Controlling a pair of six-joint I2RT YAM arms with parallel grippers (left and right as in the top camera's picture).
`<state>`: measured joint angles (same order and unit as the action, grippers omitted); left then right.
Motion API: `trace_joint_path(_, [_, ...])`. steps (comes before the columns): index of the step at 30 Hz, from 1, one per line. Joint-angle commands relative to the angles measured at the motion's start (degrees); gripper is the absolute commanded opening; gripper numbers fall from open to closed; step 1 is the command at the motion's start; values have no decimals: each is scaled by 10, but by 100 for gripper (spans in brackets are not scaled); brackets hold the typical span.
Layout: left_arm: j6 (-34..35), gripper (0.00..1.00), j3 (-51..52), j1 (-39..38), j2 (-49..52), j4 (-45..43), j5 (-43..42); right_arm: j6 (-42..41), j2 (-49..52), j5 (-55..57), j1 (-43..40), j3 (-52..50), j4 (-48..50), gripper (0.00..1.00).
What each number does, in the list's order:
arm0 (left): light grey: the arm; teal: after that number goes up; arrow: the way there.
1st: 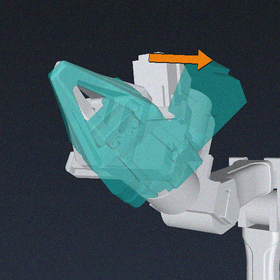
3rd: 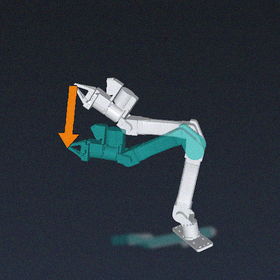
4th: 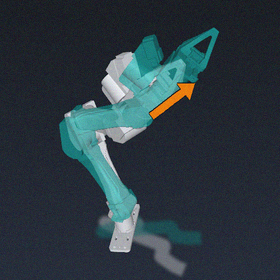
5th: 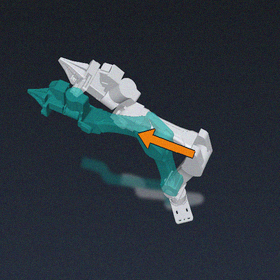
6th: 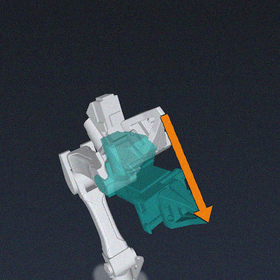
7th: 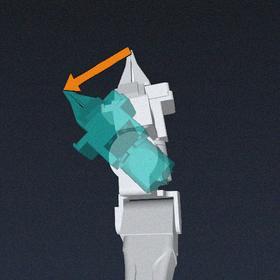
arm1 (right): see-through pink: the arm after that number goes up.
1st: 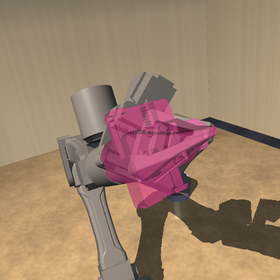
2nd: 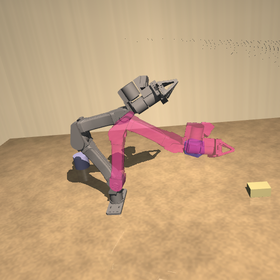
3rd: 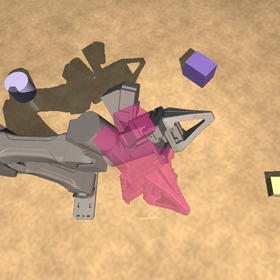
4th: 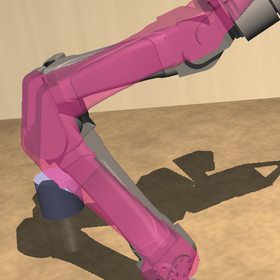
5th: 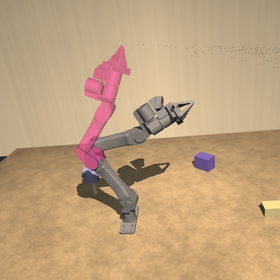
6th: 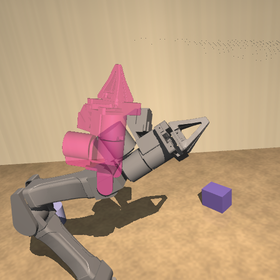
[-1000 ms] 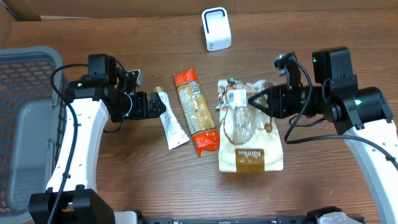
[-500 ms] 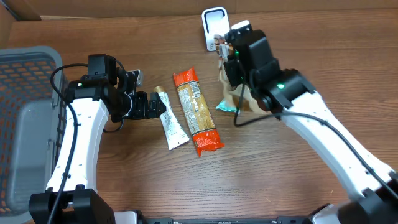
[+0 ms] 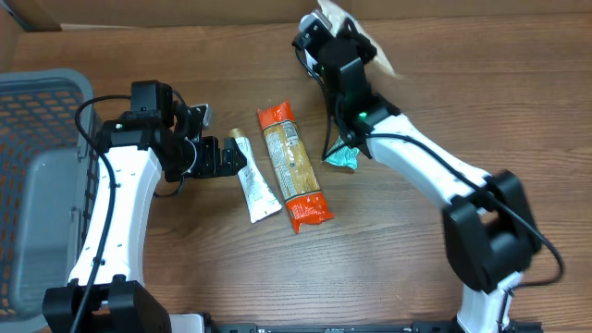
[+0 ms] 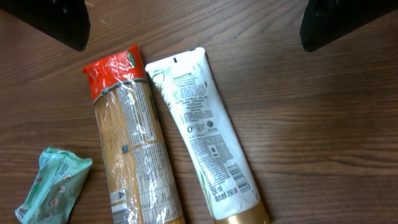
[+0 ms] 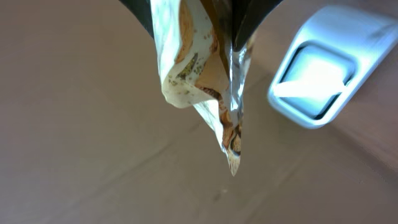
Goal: Scan the item barcode
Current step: 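Lift the cookie bag up to the white barcode scanner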
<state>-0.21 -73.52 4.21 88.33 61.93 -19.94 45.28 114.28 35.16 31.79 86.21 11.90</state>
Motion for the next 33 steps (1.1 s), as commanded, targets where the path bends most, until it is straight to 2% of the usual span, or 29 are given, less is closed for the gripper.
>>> trace_joint_path(1, [-11, 100, 0, -1, 3, -1, 0, 154, 50, 27, -13, 11, 112, 15])
trace_joint_path(4, [-11, 100, 0, -1, 3, -1, 0, 196, 89, -9, -24, 11, 193, 16])
trace_joint_path(10, [-11, 100, 0, -1, 3, -1, 0, 227, 140, -34, -37, 11, 233, 16])
trace_joint_path(18, [-11, 100, 0, -1, 3, -1, 0, 223, 158, -98, -30, 11, 213, 18])
trace_joint_path(33, [-11, 100, 0, -1, 3, -1, 0, 223, 158, -96, -22, 11, 206, 19])
